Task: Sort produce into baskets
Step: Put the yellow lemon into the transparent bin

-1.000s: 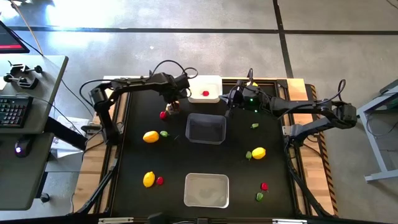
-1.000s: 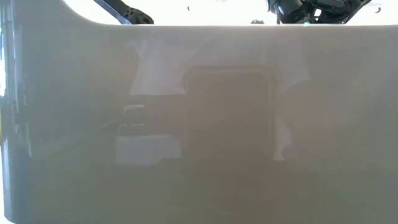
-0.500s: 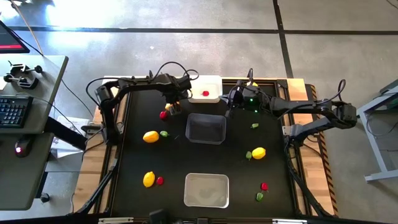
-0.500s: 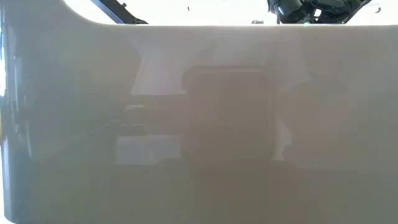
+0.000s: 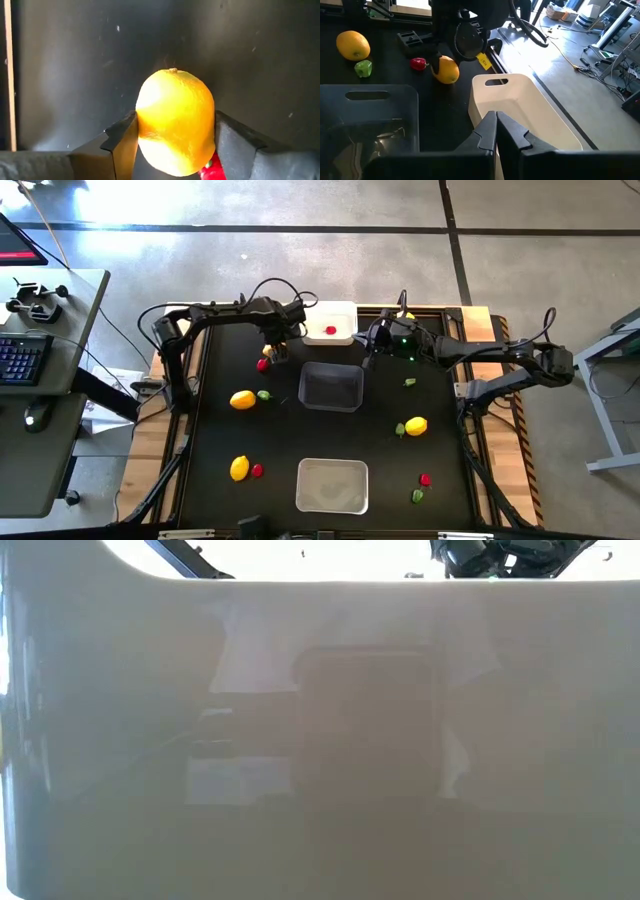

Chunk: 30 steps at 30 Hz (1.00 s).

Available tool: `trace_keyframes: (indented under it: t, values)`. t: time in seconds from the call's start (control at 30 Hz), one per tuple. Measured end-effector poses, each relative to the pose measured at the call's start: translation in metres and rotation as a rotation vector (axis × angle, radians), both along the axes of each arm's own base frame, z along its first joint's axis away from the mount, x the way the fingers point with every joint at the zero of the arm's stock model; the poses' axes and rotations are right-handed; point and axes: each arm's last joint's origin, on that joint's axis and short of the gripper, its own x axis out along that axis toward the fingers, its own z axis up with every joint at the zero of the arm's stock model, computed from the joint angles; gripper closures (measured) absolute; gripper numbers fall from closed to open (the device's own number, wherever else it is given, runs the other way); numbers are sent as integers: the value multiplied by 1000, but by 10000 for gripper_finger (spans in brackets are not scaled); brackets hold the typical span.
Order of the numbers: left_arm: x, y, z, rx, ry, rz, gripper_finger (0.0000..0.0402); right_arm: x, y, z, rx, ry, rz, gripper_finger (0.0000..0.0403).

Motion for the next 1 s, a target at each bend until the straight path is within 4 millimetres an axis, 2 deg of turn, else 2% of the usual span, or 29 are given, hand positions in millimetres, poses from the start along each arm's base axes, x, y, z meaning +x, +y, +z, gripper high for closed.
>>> trace_keyframes:
  t: [0.2,0.43,0.57,0.77,1.0]
  values:
    - [-1,-6,13,64,46,-50,214,0,0,0,0,0,0,403]
    - [-5,-16,58,131,-89,-59,217,0,0,0,-1,0,-3,403]
    - [-4,-37,91,143,-232,-70,217,0,0,0,-1,0,-4,403]
    - [11,-78,125,148,-374,-187,217,0,0,0,-4,1,-10,403]
    - [42,-120,136,128,-511,-324,218,-2,0,-1,3,27,-13,403]
